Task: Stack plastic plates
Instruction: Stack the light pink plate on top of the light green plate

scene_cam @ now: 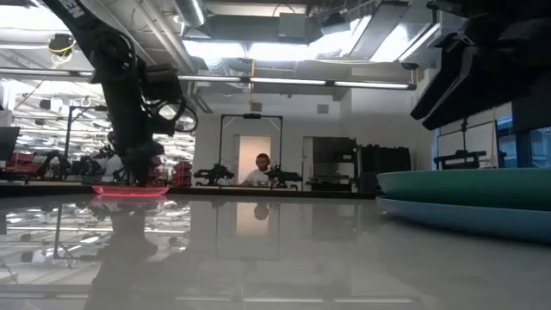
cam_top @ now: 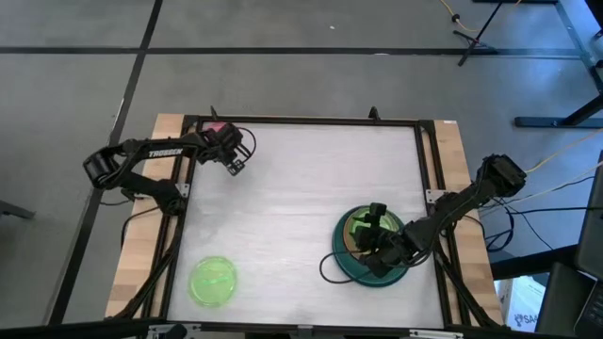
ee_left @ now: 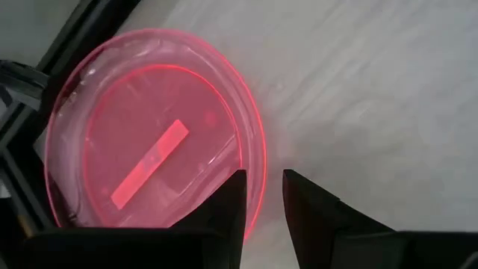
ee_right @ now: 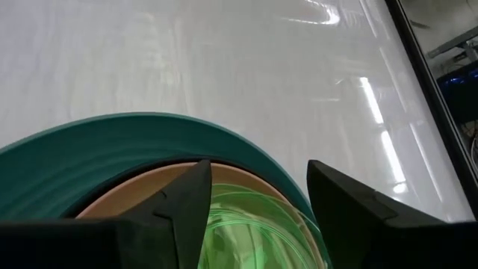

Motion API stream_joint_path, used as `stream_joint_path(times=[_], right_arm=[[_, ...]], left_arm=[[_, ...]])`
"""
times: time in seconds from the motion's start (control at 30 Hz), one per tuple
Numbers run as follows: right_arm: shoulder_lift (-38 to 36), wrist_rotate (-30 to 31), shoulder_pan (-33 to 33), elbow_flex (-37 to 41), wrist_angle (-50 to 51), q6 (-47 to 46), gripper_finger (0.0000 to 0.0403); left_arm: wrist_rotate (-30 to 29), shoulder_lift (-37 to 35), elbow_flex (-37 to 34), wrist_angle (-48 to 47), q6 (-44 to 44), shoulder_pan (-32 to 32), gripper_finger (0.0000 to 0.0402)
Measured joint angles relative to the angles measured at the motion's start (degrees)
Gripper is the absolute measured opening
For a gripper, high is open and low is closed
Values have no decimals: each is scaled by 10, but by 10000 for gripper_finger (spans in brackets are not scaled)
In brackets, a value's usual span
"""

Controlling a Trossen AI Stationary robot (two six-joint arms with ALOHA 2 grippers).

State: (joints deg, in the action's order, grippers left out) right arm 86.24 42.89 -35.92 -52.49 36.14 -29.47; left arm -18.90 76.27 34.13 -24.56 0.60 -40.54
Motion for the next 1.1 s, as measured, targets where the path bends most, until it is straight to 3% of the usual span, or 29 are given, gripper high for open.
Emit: stream_joint_path(times=[0.5,0.67,0.8,1.1], right_arm=[[0,0,0,0,0,-1,211],[0,-9,0,0,0,-1,211],[0,-9,0,0,0,12,211],[0,-49,0,0,-1,13,211]], left_arm=[[-25,70,0,37,12,-13,81],[-24,81,2,34,14,-14,44],[-31,81,1,34,26,1,6],[-30,59,6,25,47,77,2]])
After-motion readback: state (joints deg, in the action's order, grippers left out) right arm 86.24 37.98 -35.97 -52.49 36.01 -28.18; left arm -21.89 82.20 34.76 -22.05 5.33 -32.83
